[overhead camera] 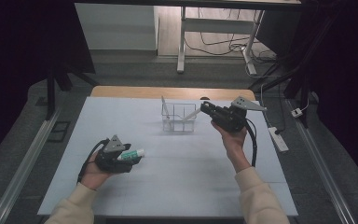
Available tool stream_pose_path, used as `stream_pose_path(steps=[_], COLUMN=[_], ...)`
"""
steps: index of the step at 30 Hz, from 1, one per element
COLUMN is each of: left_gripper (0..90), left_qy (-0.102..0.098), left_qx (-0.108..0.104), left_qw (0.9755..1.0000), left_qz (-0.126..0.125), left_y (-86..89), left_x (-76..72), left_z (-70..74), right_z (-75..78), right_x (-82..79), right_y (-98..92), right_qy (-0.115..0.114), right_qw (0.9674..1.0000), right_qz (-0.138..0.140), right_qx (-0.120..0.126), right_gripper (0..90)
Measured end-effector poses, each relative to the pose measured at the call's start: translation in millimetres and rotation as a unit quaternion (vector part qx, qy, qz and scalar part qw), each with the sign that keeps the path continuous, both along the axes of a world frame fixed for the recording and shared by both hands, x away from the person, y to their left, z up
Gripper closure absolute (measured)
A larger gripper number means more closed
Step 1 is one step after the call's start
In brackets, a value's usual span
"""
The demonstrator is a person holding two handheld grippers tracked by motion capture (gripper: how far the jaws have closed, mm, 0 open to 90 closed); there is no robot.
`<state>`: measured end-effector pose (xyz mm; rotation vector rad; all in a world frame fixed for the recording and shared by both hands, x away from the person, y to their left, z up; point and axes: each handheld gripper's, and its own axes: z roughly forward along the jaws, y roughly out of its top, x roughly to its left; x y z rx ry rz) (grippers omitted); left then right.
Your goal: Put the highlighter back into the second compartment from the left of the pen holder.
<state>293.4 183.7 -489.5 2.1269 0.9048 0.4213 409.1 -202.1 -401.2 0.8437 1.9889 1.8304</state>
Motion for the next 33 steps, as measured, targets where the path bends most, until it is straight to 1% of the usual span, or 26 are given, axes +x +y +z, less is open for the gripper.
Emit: stream_pose_path(steps=[5,19,22,29,33], left_gripper=[34.4,34.3,34.3,34.2,34.2], left_qy=[0.000,0.002,0.003,0.004,0.004], left_qx=[0.001,0.004,0.005,0.007,0.009], left_qw=[1.0000,1.0000,1.0000,1.0000,1.0000], left_qz=[0.000,-0.001,-0.002,-0.002,-0.002], left_y=[0.2,-0.7,-1.2,-1.8,-1.6], left_x=[0.0,0.4,0.3,0.7,0.8], left_z=[-0.1,-1.4,-1.9,-2.9,-3.3], right_z=[5.0,12.5,14.1,13.1,6.8], right_x=[6.5,25.8,32.2,45.1,52.1], right_y=[3.2,8.9,11.5,21.4,30.6], right_qy=[-0.003,0.001,0.004,0.015,0.024], right_qw=[1.0000,0.9996,0.9993,0.9989,0.9981], right_qz=[-0.008,-0.028,-0.035,-0.039,-0.041], right_qx=[-0.005,-0.008,-0.013,-0.022,-0.039], right_gripper=[78.0,77.9,78.0,77.9,77.8])
